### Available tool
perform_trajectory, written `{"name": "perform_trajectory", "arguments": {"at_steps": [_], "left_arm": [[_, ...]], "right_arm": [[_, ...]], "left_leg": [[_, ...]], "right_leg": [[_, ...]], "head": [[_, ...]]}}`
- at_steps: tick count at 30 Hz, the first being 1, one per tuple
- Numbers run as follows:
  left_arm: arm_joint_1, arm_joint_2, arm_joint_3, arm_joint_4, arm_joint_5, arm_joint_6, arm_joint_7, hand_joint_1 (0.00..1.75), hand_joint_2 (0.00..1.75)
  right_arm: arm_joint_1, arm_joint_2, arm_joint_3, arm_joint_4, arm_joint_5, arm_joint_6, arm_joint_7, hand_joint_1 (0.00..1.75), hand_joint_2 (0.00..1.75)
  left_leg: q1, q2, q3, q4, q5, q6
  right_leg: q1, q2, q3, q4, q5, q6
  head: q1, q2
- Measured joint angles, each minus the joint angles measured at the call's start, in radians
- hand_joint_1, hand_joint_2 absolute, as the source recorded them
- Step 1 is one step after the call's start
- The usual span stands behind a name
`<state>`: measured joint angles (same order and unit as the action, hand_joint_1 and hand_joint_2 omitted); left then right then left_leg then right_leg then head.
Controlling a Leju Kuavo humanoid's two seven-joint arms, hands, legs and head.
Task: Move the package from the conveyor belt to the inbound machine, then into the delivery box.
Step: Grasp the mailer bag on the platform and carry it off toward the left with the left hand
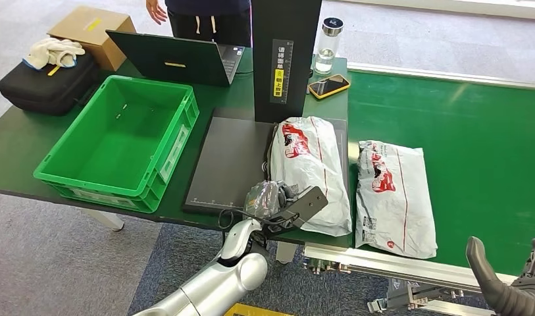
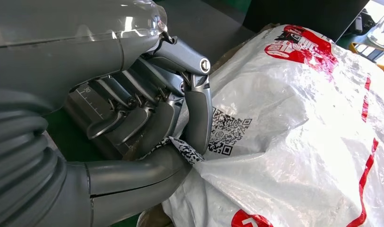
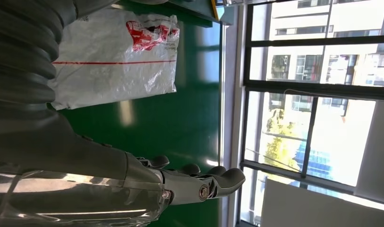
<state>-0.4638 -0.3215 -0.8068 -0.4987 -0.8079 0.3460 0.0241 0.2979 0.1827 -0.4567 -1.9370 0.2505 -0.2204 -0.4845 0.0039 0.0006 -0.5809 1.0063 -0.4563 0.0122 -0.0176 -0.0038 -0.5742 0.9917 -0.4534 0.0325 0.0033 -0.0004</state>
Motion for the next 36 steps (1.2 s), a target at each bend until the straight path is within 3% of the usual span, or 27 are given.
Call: {"name": "perform_trajectory", "arguments": {"at_steps": [13, 25, 36], "left_arm": [[0.015, 0.012, 0.031, -0.106, 0.005, 0.067, -0.020, 1.75, 1.75], [0.102, 0.070, 0.126, -0.438, 0.013, 0.092, -0.025, 1.75, 1.75], [0.158, 0.123, 0.181, -0.710, 0.028, 0.118, -0.040, 1.75, 1.75]], "right_arm": [[0.002, 0.000, 0.000, -0.004, -0.008, 0.005, 0.001, 0.00, 1.75], [0.003, 0.008, -0.019, -0.018, -0.008, 0.005, 0.001, 0.00, 1.75], [0.007, 0.065, -0.105, -0.075, 0.002, 0.065, 0.000, 0.00, 1.75]], "left_leg": [[0.000, 0.000, 0.000, 0.000, 0.000, 0.000], [0.000, 0.000, 0.000, 0.000, 0.000, 0.000], [0.000, 0.000, 0.000, 0.000, 0.000, 0.000]], "right_leg": [[0.000, 0.000, 0.000, 0.000, 0.000, 0.000], [0.000, 0.000, 0.000, 0.000, 0.000, 0.000], [0.000, 0.000, 0.000, 0.000, 0.000, 0.000]], "head": [[0.000, 0.000], [0.000, 0.000], [0.000, 0.000]]}}
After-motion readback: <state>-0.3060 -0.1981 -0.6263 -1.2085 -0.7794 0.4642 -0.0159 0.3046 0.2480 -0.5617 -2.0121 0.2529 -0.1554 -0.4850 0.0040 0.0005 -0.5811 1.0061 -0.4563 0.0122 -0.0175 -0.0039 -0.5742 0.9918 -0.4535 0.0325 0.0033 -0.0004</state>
